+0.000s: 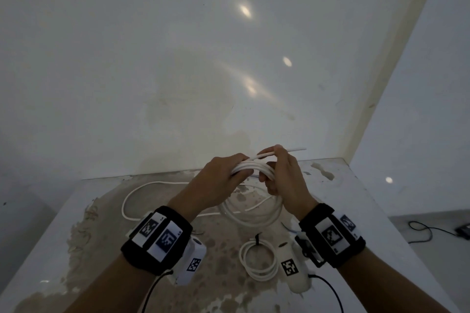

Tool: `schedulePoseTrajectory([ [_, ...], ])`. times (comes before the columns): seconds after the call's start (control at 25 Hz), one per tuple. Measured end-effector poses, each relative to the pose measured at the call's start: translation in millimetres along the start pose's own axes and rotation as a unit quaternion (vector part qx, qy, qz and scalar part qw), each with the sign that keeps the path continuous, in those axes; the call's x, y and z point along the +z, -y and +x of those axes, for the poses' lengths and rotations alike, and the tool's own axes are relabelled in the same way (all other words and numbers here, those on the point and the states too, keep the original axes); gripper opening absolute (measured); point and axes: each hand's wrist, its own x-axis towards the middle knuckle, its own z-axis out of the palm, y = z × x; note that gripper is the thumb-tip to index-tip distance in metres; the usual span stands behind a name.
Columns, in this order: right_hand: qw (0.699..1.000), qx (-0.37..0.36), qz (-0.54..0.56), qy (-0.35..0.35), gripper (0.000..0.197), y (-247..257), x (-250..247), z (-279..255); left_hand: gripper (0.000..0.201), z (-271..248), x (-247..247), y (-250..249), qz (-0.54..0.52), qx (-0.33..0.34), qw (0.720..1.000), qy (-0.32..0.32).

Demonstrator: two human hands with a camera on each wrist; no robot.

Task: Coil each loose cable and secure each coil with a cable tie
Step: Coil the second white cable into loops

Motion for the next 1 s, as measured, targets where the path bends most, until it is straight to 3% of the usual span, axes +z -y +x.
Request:
schedulePoseTrajectory([
  [0.12,0.997,0.012,0.073,-0.013,0.035,2.7,-3.0,2.7,0.018,-2.9,0.1,1.9,-0.033,-0.018,0.999,-0.035],
  [0.32,0.991,-0.005,0.136,0.005,0.026,0.0,-5.3,-3.6,0.025,-1.0,-6.4,9.0,-0.04,-0.076,0.993,-0.077],
  [0.44,0.977,0.017,0.21,0.044,0.02,-2.2,-15.7,-4.0,0.025,1.4,-13.0,19.2,-0.036,-0.104,0.986,-0.127],
  [0.56,0.956,0.063,0.265,0.109,0.027,-8.6,-27.2,-1.9,0.021,0.0,-14.9,25.4,-0.046,-0.107,0.982,-0.151],
  [0.64,0.973,0.055,0.188,0.119,0.029,-10.9,-28.3,1.4,0.019,-2.6,-10.9,26.3,-0.04,-0.101,0.981,-0.161],
  [0.72,0.991,0.017,0.028,0.126,0.037,-10.3,-16.8,-0.4,0.017,-7.0,-0.1,25.3,-0.015,-0.103,0.978,-0.18],
  [0.84,0.976,-0.08,-0.16,0.121,0.036,-20.8,9.0,-6.6,0.019,-19.4,17.6,25.7,-0.006,-0.143,0.964,-0.226],
  [0.92,0.978,-0.088,-0.14,0.128,0.027,-33.2,18.3,-6.3,0.021,-31.8,25.6,30.4,-0.036,-0.171,0.956,-0.235],
  [1.0,0.985,-0.038,-0.055,0.159,0.023,-40.6,24.3,-6.1,0.021,-46.0,28.3,39.3,-0.083,-0.196,0.952,-0.222],
])
